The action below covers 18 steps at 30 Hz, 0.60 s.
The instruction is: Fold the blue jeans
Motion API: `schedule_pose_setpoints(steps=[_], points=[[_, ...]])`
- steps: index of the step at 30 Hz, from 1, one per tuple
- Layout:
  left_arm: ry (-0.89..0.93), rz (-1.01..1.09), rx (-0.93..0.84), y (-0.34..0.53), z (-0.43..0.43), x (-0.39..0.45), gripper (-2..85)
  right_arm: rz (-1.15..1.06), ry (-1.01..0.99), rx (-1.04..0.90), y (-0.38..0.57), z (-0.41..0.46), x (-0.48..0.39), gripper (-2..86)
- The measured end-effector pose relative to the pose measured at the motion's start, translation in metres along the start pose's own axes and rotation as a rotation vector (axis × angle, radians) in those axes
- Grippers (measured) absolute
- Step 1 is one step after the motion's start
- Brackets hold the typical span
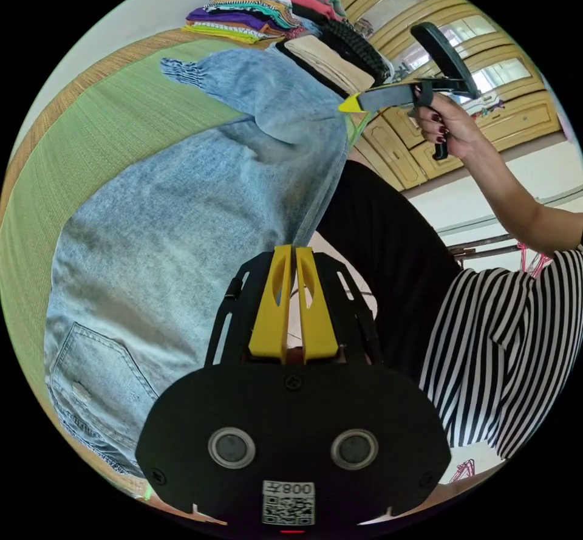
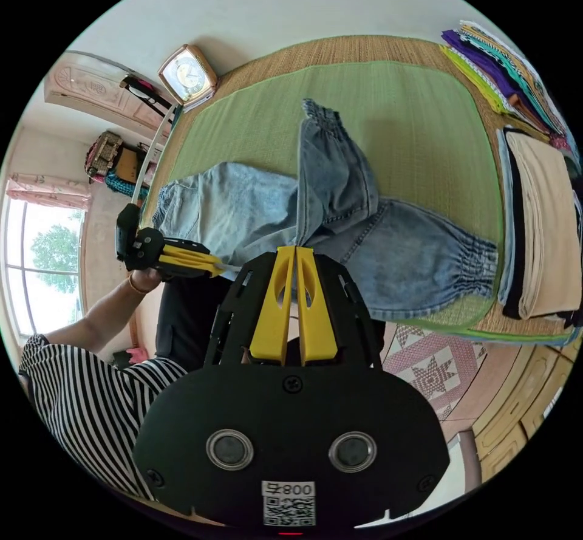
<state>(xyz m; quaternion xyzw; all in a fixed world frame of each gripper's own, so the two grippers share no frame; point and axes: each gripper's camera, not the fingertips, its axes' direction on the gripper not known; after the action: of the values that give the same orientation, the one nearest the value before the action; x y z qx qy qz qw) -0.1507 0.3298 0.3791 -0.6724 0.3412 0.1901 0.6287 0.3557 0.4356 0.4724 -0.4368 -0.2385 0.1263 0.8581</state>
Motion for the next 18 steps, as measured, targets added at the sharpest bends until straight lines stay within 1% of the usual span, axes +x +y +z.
schedule_pose_setpoints(steps=[6, 9, 14, 18], points=[[-0.044, -0.016, -0.096, -0.022, 0.028, 0.0, 1.4, 0.059, -0.005, -0.021, 0.047, 0.026, 0.022, 0.1], [-0.046, -0.039, -0.112, -0.029, 0.038, -0.006, 1.7, 0.049, 0.041, -0.049, 0.059, 0.041, 0.026, 0.1], [0.016, -0.094, -0.087, -0.034, 0.04, -0.022, 2.2, 0.031, 0.091, -0.084, 0.07, 0.059, 0.029, 0.2], [0.067, -0.12, -0.029, -0.035, 0.027, -0.032, 2.4, 0.032, 0.1, -0.1, 0.075, 0.07, 0.036, 0.2]])
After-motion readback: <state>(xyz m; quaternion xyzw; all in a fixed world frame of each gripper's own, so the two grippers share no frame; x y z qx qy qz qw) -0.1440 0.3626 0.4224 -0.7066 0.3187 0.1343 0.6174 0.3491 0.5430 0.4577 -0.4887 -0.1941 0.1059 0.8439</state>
